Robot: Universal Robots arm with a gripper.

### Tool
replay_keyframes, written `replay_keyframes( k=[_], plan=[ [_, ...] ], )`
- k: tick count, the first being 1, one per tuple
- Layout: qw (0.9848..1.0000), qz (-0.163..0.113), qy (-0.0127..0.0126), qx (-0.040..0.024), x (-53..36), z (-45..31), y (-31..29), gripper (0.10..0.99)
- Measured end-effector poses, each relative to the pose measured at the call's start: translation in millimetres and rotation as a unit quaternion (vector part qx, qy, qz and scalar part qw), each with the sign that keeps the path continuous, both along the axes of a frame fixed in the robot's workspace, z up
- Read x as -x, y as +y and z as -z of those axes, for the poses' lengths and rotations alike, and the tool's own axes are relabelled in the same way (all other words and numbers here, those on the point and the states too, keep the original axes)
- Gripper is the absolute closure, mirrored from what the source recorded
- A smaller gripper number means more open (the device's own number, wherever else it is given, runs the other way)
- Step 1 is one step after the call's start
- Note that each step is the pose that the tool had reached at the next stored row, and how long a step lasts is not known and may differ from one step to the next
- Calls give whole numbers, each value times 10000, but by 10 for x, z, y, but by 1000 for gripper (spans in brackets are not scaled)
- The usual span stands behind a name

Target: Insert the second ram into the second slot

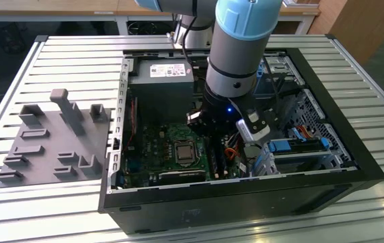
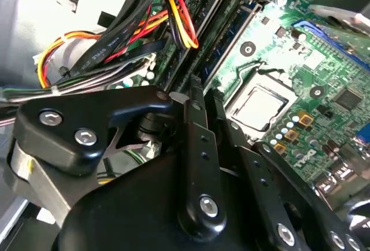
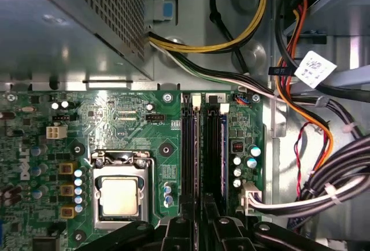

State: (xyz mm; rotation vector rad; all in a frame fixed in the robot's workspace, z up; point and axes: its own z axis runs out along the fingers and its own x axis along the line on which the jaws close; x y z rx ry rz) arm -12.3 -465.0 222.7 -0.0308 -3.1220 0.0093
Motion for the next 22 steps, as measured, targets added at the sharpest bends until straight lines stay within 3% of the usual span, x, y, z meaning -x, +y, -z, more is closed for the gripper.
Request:
replay_keyframes(
  k=[5,6,10,22],
  plan=[
    [10000,0,16,-1,0,-48,0,882],
    [10000,0,16,-1,0,-48,0,945],
    [10000,0,17,2,0,-49,0,980],
    [10000,0,18,5,0,39,0,980]
  ],
)
